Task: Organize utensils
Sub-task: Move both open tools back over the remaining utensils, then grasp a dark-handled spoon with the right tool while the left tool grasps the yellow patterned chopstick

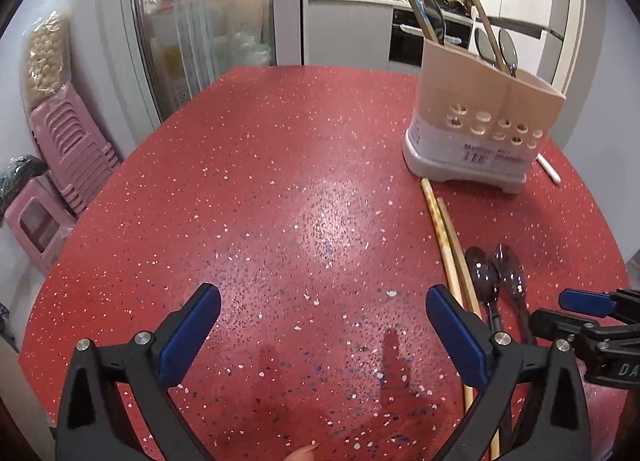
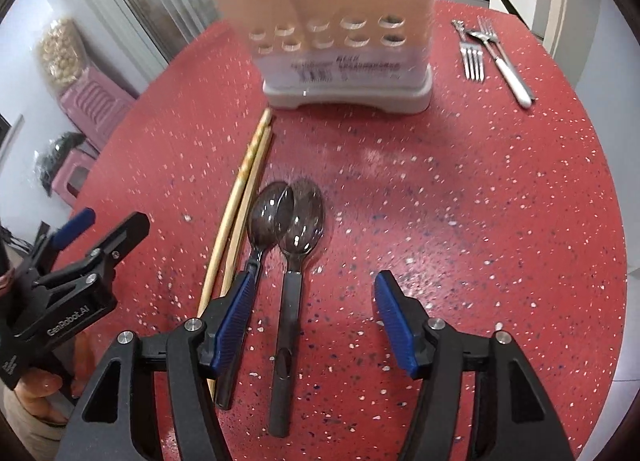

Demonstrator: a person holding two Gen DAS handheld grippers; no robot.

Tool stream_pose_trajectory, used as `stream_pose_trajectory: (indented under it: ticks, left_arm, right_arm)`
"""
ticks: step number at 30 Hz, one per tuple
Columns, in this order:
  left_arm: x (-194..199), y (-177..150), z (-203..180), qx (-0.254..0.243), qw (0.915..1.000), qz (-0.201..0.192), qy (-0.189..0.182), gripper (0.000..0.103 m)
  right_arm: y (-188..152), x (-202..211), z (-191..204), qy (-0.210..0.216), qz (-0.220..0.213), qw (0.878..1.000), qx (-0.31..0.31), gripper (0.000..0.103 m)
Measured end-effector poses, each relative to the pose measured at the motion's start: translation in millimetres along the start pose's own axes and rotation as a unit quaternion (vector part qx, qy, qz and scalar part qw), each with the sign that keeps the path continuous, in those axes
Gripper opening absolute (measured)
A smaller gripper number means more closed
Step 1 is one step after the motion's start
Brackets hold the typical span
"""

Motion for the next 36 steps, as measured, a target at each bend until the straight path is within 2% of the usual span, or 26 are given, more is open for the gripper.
stream_pose_trajectory:
  ticks: [5, 9, 16, 18, 22, 23, 36]
  left_arm:
    - [-8, 1, 0, -0.006, 0.9996, 0.024, -0.012, 0.103]
    - [-11, 4, 1, -0.009, 0.9988, 0.037, -0.031, 0.103]
    - [-20, 8, -1, -0.008, 0.9966, 0.061, -0.055, 0.103]
    - [-24, 10, -4, -0.012, 0.9959, 0.067, -0.060, 0.103]
    - [-29, 13, -14, -0.019, 0.9942, 0.078, -0.072, 0.103]
    - [-30, 15, -17, -0.021, 0.9936, 0.081, -0.076, 0.103]
    - [-57, 23, -35, -0.041, 0.9899, 0.119, -0.064, 0.103]
  right_arm:
    - [3, -9, 9, -0.028, 0.015, 0.999, 0.012, 0.065]
    - [6, -14, 11, -0.050, 0.018, 0.999, 0.013, 0.056]
    - [6, -17, 24, -0.097, 0.019, 0.993, 0.060, 0.048]
    - [5, -17, 26, -0.095, 0.017, 0.993, 0.063, 0.046]
    - [3, -13, 27, -0.092, 0.010, 0.994, 0.066, 0.017]
    - [2, -13, 27, -0.083, 0.008, 0.994, 0.067, 0.013]
    - [-1, -11, 13, -0.043, -0.004, 0.998, 0.056, 0.013]
Point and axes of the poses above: each gripper's, at about its wrist camera, not at the fingertips, and x roughly against the way its jaws point, z to its left, y to its top, the point moved 3 cm from there along -x, roughly the way its jaws point, and after that the axes turned 4 degrees about -y, right-handed, at the moved point
